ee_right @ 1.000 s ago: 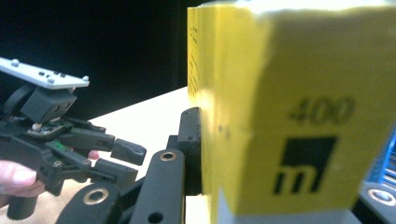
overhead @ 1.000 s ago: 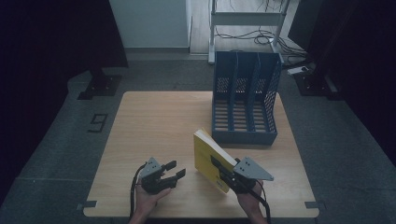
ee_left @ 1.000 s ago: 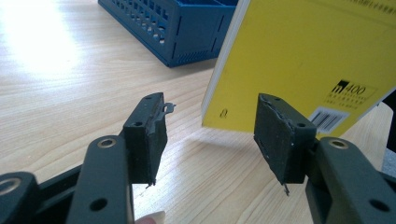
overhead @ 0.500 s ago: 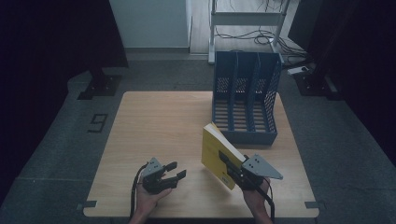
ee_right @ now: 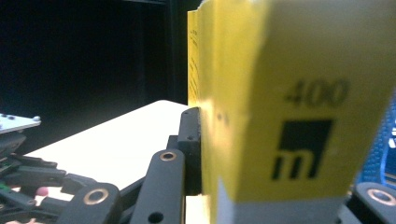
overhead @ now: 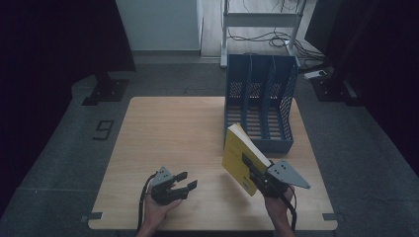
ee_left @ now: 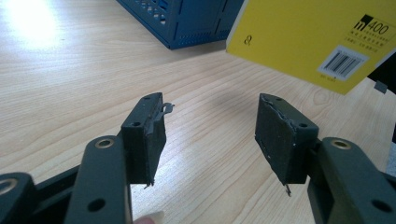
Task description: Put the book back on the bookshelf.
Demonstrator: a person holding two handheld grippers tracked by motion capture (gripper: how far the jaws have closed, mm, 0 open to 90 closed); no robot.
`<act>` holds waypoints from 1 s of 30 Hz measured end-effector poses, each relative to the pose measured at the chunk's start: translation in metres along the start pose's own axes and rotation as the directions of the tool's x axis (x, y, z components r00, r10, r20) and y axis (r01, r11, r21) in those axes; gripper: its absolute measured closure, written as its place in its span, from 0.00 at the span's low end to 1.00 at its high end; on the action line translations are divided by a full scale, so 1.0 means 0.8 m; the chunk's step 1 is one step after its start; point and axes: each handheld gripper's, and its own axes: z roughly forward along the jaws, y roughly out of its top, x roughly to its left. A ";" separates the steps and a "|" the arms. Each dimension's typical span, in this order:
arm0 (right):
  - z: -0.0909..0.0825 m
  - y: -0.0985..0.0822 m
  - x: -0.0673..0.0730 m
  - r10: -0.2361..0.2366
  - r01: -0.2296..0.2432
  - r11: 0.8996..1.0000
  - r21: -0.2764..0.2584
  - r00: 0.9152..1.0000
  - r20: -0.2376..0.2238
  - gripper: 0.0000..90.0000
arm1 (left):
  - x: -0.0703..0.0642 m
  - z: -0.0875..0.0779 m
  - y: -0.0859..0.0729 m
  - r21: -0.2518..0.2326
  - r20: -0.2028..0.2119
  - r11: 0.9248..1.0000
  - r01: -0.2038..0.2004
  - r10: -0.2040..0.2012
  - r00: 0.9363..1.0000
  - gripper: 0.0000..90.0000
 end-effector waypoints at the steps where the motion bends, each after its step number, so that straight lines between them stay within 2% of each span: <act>1: 0.000 0.000 -0.001 0.001 -0.001 1.000 -0.001 1.000 0.006 0.83 | 0.000 0.000 0.000 0.001 0.000 1.000 0.000 0.000 1.000 0.48; 8: 0.001 -0.001 -0.009 0.008 -0.008 1.000 -0.003 0.999 0.032 0.83 | 0.001 0.001 -0.001 0.006 0.000 1.000 0.004 -0.004 1.000 0.47; 11: 0.002 -0.001 -0.011 0.009 -0.009 1.000 -0.004 0.999 0.037 0.83 | 0.001 0.001 0.000 0.006 0.012 1.000 0.014 -0.014 1.000 0.47; 30: 0.009 0.010 -0.022 0.010 -0.009 1.000 -0.019 0.998 0.069 0.83 | 0.004 0.001 -0.003 0.024 0.001 1.000 0.019 -0.019 1.000 0.47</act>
